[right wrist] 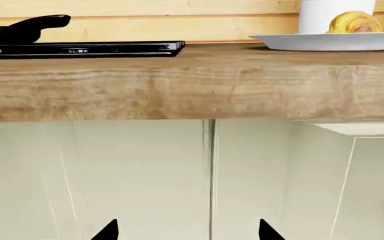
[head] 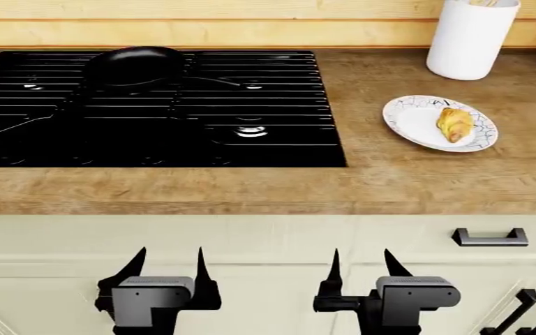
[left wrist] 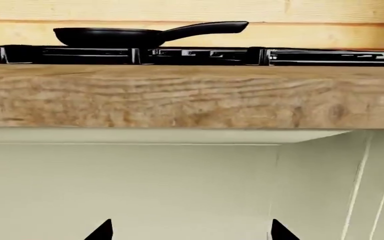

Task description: Pick the croissant and place it on the pan. Then turn on the stove to warm the croissant.

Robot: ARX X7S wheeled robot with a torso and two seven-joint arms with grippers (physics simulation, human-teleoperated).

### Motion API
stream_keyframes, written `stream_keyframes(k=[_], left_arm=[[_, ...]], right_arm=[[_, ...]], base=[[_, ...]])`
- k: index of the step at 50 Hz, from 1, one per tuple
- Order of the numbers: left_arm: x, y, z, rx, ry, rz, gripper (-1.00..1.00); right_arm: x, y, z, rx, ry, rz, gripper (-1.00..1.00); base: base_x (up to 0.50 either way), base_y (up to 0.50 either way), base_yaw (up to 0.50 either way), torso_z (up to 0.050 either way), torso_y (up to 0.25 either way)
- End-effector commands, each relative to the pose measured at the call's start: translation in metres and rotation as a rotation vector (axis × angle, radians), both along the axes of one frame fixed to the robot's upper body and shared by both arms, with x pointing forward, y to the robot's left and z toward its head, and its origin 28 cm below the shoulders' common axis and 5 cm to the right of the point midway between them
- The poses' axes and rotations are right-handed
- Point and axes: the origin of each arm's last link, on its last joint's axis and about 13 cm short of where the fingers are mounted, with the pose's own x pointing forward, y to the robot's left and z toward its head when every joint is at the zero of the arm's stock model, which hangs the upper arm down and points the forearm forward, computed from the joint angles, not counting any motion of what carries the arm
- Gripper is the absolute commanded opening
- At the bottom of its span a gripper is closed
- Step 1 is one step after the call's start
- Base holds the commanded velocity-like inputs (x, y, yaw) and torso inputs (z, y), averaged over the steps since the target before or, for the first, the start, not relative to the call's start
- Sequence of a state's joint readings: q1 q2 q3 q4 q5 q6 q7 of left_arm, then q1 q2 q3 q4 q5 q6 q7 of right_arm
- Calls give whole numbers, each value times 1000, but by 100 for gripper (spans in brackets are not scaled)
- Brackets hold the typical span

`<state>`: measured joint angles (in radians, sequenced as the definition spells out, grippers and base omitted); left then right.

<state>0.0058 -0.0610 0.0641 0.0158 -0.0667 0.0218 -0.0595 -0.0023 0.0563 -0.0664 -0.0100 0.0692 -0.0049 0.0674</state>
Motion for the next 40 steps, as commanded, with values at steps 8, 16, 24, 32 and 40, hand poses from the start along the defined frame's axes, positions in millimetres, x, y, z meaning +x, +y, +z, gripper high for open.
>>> stream_keyframes(k=[8,16,24,32,40], left_arm=[[-1,-1,2,-5,-11,-8,100],[0,0,0,-2,-9,-7,100],[0,0,-1,2,0,6,100],[0,0,0,0,-4,-1,100],[0,-1,1,10,-12,-14,100]], right_arm=[[0,-1,0,6,2,3,100],[0,-1,0,6,4,4,100],[0,-1,1,10,6,5,100],[0,0,1,9,6,5,100],[0,0,1,-2,5,2,100]], base=[[0,-500,0,0,0],[0,-500,0,0,0],[0,-500,0,0,0],[0,-500,0,0,0],[0,-197,0,0,0]])
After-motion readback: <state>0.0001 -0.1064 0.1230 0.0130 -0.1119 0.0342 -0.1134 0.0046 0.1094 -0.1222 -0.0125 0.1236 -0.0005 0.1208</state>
